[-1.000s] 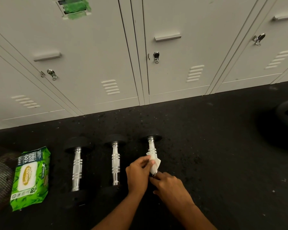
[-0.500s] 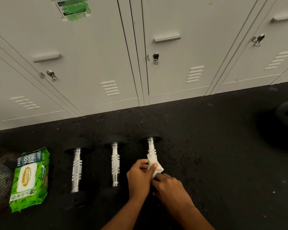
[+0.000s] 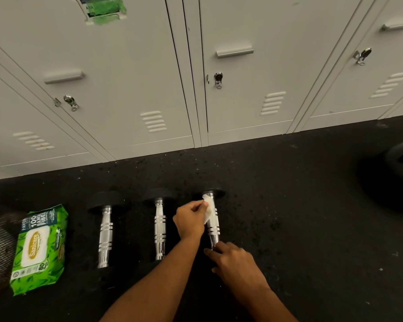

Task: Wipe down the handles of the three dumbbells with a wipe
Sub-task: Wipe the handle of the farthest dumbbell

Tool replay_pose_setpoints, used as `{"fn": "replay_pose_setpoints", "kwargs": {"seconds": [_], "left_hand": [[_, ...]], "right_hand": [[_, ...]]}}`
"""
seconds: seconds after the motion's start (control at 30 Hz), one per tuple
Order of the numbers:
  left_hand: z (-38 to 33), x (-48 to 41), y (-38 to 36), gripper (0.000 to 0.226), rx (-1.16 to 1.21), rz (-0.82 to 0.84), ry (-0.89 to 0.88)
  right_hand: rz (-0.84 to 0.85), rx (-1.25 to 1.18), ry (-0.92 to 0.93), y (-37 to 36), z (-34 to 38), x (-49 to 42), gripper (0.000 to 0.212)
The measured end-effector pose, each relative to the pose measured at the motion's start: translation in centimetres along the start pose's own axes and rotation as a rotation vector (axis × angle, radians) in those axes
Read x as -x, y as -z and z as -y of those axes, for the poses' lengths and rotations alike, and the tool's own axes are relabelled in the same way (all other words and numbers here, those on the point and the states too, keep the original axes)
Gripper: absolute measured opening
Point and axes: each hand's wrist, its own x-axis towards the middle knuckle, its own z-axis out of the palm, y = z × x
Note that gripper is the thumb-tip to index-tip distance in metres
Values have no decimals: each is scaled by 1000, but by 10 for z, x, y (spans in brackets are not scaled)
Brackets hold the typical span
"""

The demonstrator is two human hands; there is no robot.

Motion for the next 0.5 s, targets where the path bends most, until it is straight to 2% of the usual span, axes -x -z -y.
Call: {"fn": "replay_pose_setpoints", "kwargs": {"seconds": [0.2,0.37,0.5], "left_hand": [[1,10,2,29,-76,76,-60],[22,34,14,27,-177,139,-92],[31,49,27,22,-221,263,-65]], "right_hand": [[20,0,-2,0,-1,-1,56],[-8,-1,-3,3,1,0,54],[-24,5,-28,1,1,4,52]]}}
